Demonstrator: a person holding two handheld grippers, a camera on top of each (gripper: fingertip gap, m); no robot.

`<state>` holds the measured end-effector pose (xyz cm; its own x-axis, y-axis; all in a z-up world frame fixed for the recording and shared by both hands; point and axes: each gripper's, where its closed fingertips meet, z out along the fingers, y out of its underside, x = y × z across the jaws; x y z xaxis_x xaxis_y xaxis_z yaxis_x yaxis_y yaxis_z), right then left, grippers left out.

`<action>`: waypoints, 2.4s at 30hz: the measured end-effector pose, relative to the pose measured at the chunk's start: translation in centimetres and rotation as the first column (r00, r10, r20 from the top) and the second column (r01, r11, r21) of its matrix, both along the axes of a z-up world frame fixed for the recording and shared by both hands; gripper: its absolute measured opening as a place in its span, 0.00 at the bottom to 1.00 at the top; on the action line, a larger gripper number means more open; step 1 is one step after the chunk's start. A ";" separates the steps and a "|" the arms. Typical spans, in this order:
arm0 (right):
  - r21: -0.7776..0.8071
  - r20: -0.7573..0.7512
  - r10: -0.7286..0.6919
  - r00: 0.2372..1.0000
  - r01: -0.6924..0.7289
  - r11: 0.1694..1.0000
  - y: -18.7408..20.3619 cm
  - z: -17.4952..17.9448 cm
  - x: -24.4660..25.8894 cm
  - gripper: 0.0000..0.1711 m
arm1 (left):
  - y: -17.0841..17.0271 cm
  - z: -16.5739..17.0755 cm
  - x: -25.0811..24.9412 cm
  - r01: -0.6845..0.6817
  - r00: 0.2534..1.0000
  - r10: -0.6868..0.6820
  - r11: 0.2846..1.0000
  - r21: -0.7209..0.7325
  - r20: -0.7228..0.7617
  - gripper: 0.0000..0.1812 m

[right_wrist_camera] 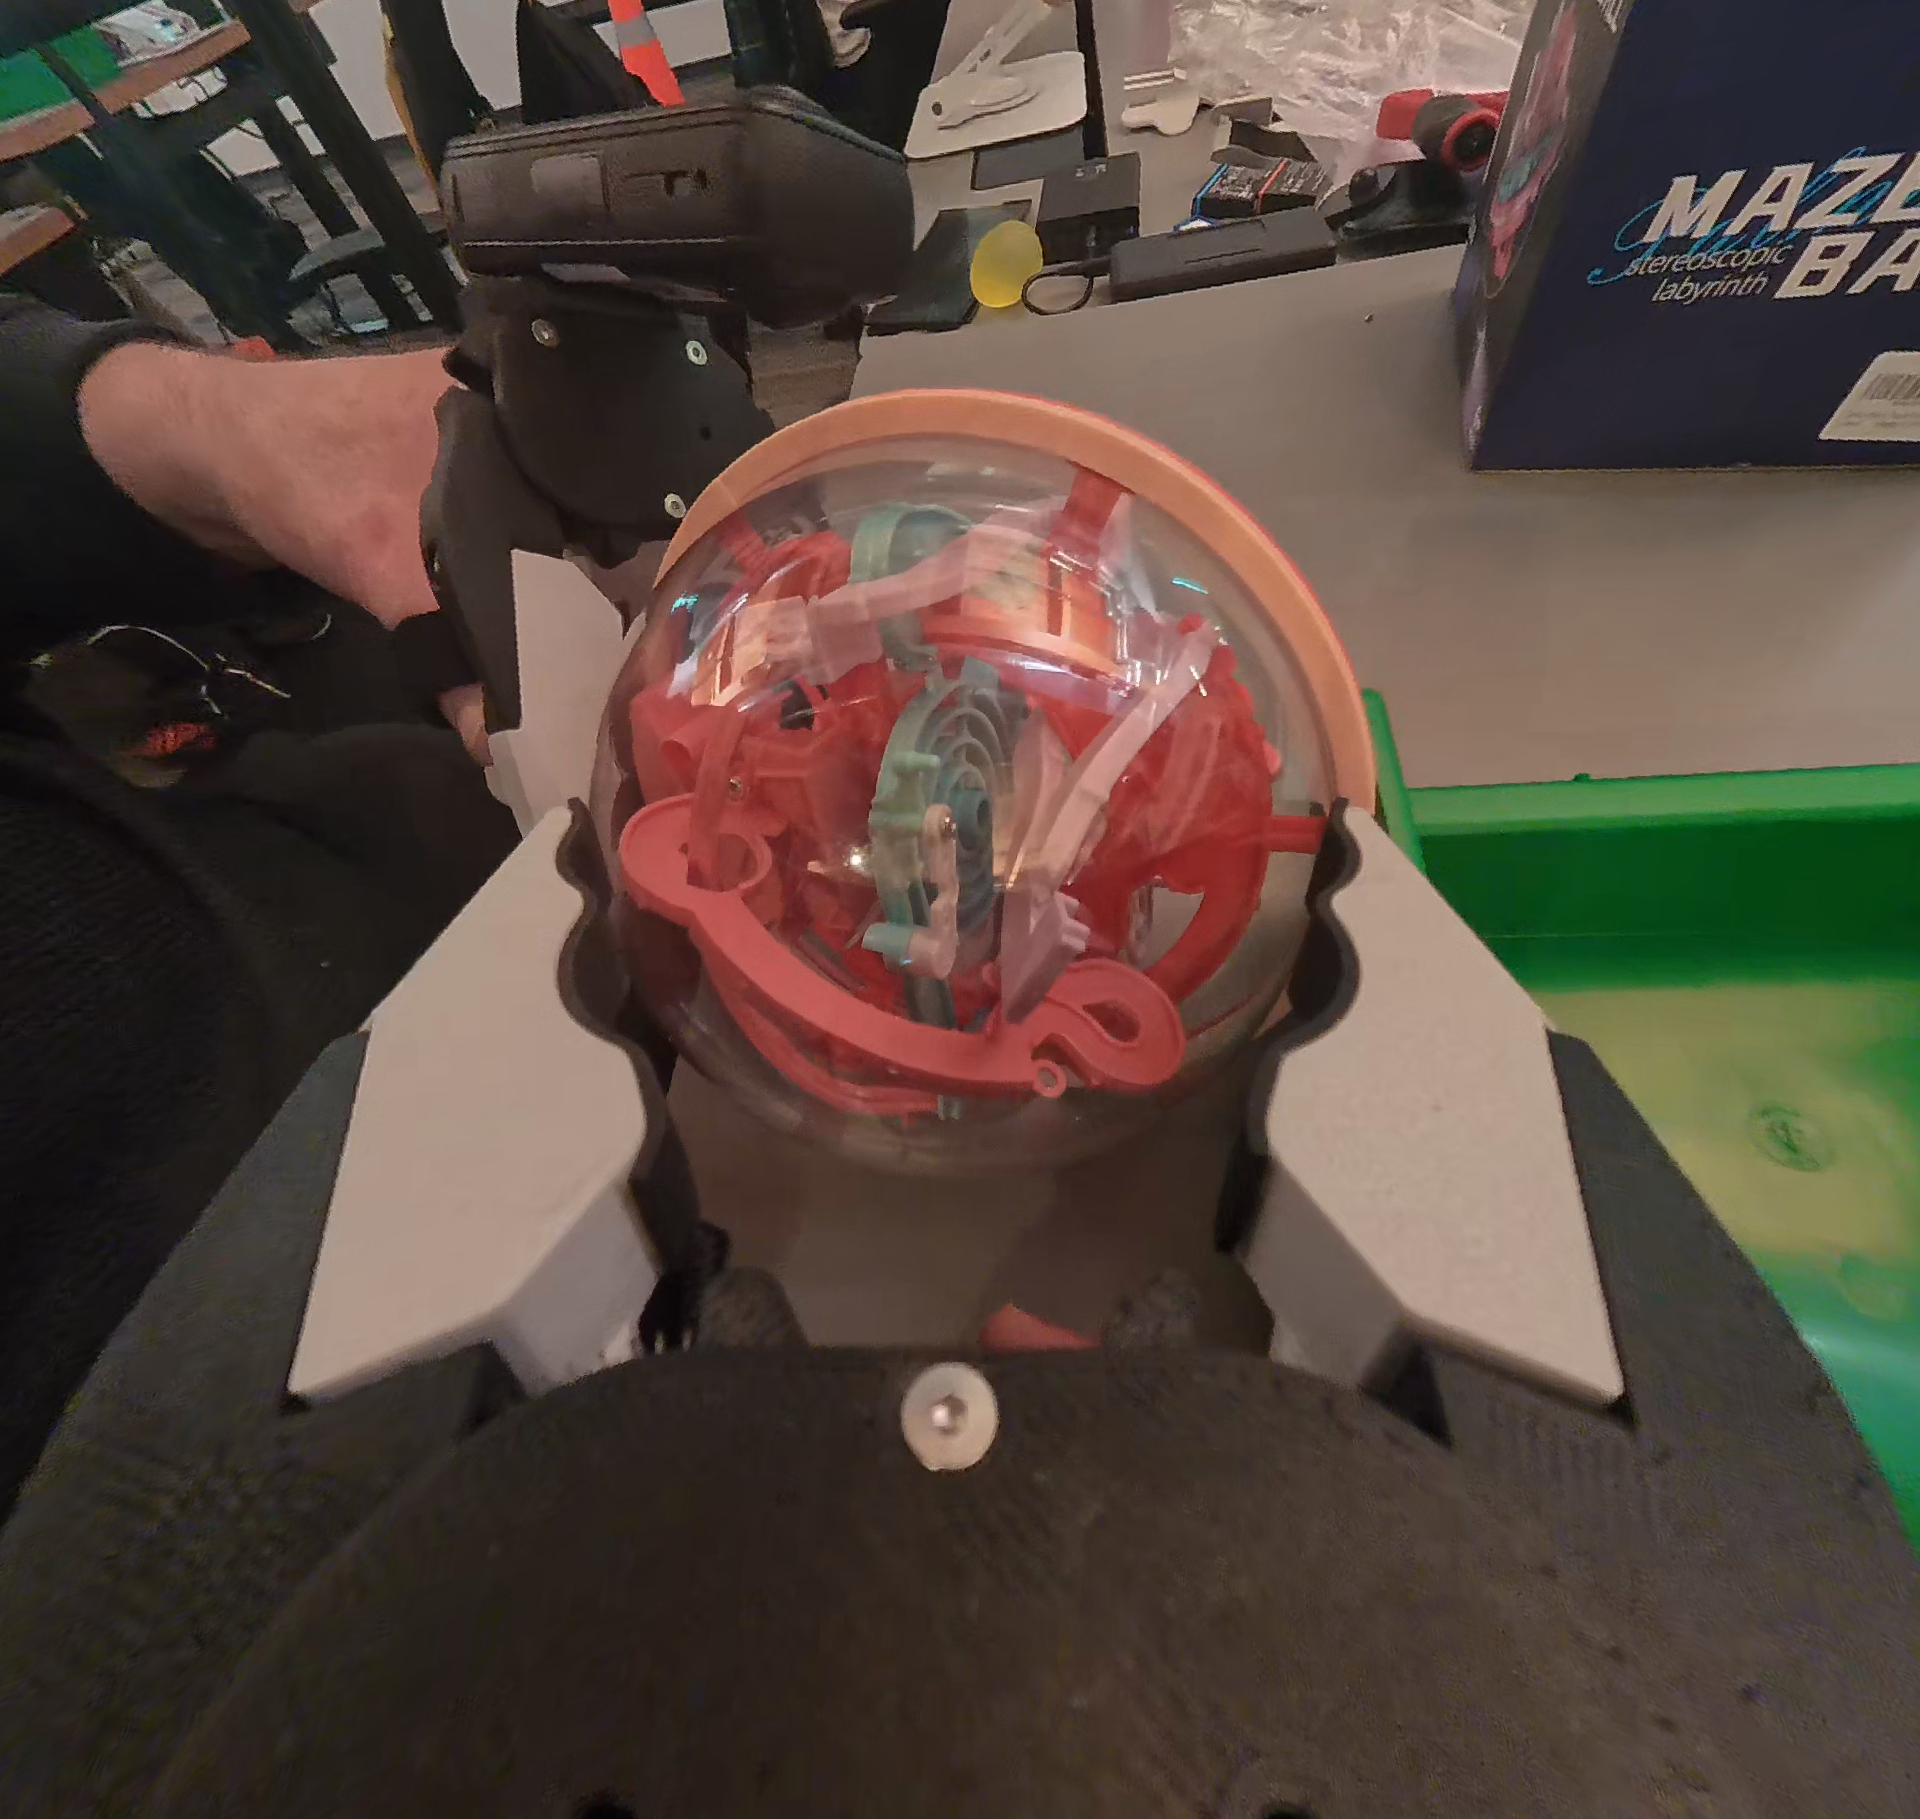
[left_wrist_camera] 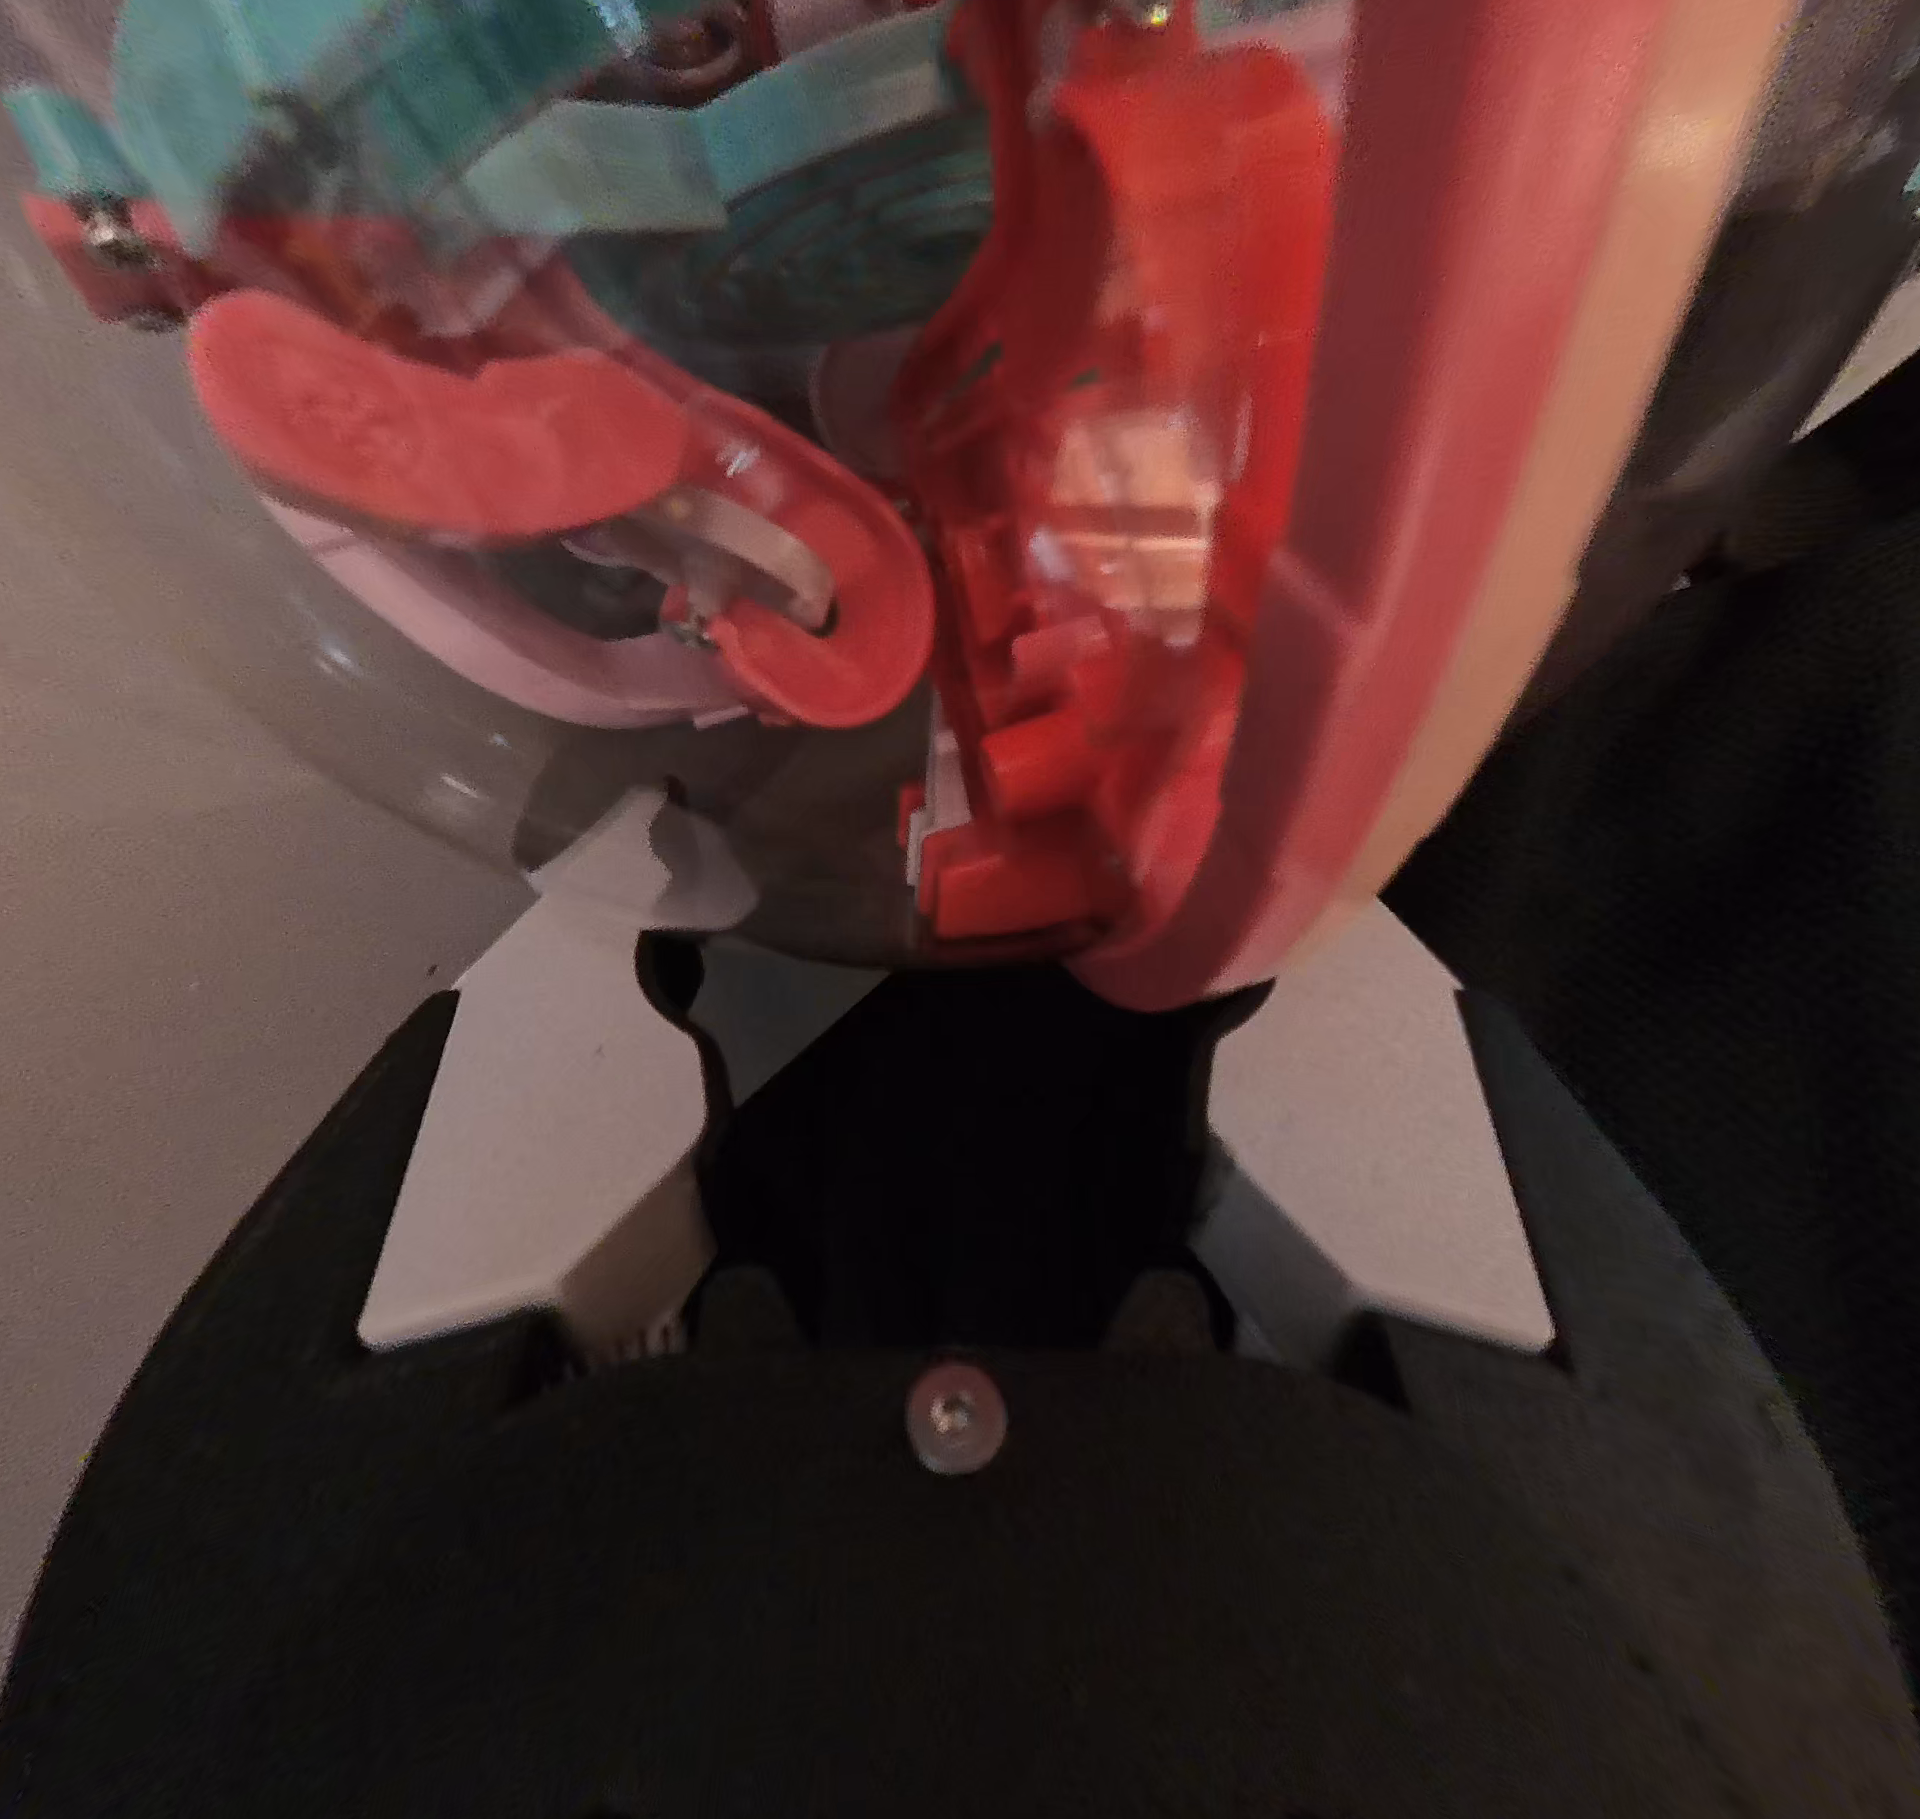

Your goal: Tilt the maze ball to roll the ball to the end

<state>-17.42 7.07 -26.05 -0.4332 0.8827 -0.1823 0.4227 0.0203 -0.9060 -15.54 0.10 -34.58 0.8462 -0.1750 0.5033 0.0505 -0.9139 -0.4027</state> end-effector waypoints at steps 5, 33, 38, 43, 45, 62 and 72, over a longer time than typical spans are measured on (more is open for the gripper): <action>-0.030 0.018 0.006 1.000 -0.006 1.000 0.1 -0.1 -0.1 0.77 | -0.2 0.2 -0.2 -0.001 1.000 0.002 1.000 0.018 -0.007 0.53; 0.037 0.043 -0.010 0.999 0.009 0.999 -0.5 -0.1 -2.0 0.74 | 0.4 1.2 -5.1 -0.017 0.985 0.057 0.971 0.237 -0.162 0.63; 0.056 0.065 0.005 0.998 -0.008 0.998 -0.7 -0.2 -2.4 0.73 | 0.3 0.7 -4.8 -0.015 0.997 0.029 0.976 0.218 -0.065 0.63; 0.076 0.102 0.023 0.994 -0.031 0.997 -0.9 -0.8 -2.5 0.75 | 0.0 0.9 -4.6 -0.035 0.998 0.024 0.979 0.202 0.061 0.63; 0.083 0.130 0.039 0.991 -0.050 0.995 -1.1 -1.2 -2.5 0.75 | -0.3 1.3 -4.5 -0.038 0.991 0.015 0.985 0.169 0.131 0.63; 0.066 0.120 0.056 0.991 -0.064 0.996 -1.2 -0.9 -2.8 0.75 | -0.8 1.6 -3.9 0.002 0.950 -0.034 0.995 0.103 0.311 0.63; 0.023 0.142 0.048 0.989 -0.051 0.998 -1.3 -0.8 -2.5 0.75 | -1.0 2.0 -3.4 0.000 0.920 -0.035 0.996 0.088 0.391 0.63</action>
